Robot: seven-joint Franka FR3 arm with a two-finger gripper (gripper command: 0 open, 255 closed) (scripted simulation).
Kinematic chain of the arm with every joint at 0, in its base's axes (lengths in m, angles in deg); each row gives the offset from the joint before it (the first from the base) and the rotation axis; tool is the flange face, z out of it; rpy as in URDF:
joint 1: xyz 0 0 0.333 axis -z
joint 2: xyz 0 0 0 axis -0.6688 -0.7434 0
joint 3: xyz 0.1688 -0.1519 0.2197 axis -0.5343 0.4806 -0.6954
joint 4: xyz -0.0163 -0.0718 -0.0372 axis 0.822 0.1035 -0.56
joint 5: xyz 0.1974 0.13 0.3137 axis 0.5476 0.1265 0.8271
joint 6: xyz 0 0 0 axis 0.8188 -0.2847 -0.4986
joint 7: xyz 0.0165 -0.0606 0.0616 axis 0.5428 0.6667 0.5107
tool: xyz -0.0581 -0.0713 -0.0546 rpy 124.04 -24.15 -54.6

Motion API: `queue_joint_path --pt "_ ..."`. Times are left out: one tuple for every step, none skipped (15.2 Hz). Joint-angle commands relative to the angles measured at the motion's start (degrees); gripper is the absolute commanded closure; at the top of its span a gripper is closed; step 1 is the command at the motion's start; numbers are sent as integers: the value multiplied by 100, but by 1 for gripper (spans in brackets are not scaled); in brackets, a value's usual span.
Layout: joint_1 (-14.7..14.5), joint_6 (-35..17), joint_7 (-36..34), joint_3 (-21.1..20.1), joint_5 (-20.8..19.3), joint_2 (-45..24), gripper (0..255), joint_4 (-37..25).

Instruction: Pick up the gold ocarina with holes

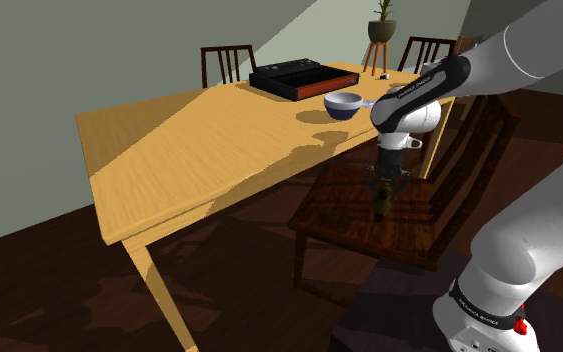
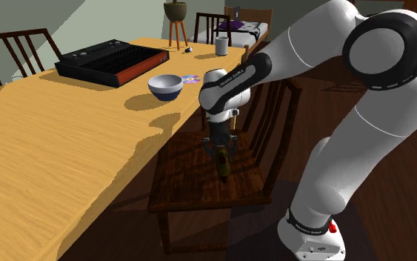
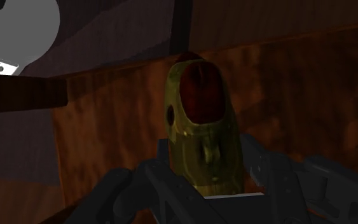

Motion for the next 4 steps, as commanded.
queue_joint_path --pt "13 174 -39 -3 -36 114 255 -63" --pt "17 261 -60 -7 -51 168 255 -97" --pt "18 274 -64 -7 -53 176 255 -103" --pt "18 274 -64 -7 -53 177 255 -102"
